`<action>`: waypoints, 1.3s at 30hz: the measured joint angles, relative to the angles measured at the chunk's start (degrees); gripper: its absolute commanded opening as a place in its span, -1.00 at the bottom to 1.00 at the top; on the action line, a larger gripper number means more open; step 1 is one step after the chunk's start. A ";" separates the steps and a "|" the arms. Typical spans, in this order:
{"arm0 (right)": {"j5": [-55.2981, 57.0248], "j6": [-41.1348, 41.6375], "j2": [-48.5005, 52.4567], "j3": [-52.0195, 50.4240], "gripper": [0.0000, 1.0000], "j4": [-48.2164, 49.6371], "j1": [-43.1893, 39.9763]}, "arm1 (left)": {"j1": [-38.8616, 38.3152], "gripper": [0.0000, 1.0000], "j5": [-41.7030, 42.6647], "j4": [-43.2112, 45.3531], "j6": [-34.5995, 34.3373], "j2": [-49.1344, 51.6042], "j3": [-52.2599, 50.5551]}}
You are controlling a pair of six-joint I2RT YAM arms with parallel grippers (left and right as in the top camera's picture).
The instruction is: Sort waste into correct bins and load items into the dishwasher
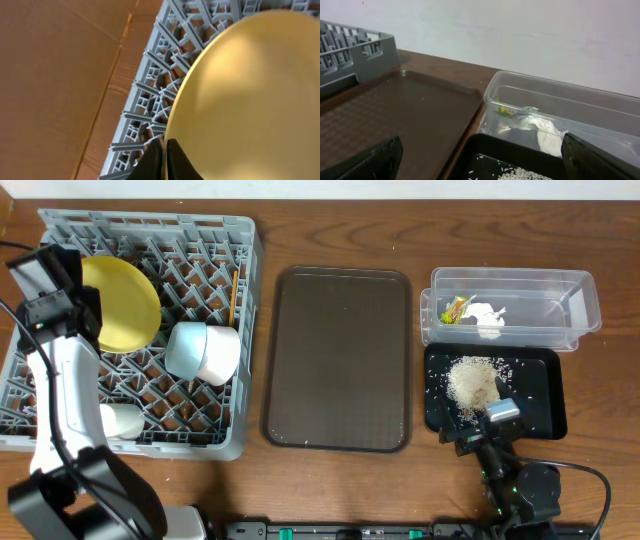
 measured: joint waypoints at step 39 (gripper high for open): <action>0.00 0.02 0.00 0.00 0.99 0.00 0.00 | 15.06 0.06 25.88 -3.06 -34.29 6.93 0.00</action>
